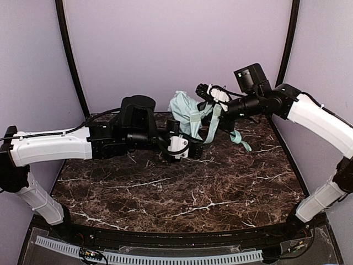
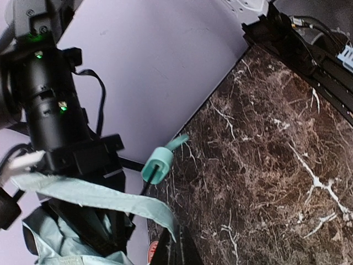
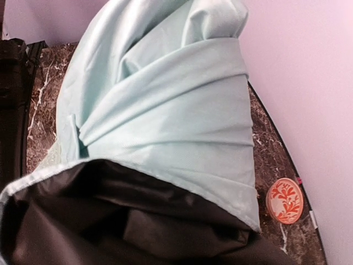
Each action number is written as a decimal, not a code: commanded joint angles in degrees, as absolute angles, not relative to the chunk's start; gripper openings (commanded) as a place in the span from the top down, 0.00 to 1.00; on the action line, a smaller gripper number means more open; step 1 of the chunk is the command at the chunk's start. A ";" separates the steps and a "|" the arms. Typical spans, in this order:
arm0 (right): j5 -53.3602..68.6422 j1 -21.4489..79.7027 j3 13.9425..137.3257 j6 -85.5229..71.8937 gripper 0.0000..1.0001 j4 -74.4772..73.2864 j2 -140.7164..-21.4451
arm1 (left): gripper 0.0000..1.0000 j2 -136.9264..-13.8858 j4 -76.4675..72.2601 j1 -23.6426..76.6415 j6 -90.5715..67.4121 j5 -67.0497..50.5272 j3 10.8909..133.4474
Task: Put away the umbrella
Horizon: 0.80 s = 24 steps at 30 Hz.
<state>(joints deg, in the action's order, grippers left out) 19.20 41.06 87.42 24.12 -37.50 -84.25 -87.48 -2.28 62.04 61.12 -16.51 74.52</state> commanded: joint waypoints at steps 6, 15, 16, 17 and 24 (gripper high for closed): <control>5.77 42.50 89.34 34.77 1.00 -31.10 -75.29 | 1.00 -80.87 1.47 64.07 76.81 -11.14 67.05; 8.43 43.71 93.59 39.39 1.00 -33.90 -74.12 | 1.00 -82.62 3.72 64.83 88.61 -3.30 67.41; 8.29 43.75 94.36 39.93 1.00 -34.26 -73.97 | 1.00 -82.47 4.26 65.50 90.47 -2.19 68.00; 8.19 43.73 95.08 40.31 1.00 -34.46 -73.69 | 1.00 -81.99 4.37 66.73 91.99 -1.86 68.55; 10.40 43.83 95.12 41.47 1.00 -33.86 -72.04 | 1.00 -80.01 9.58 69.96 90.08 -12.05 73.34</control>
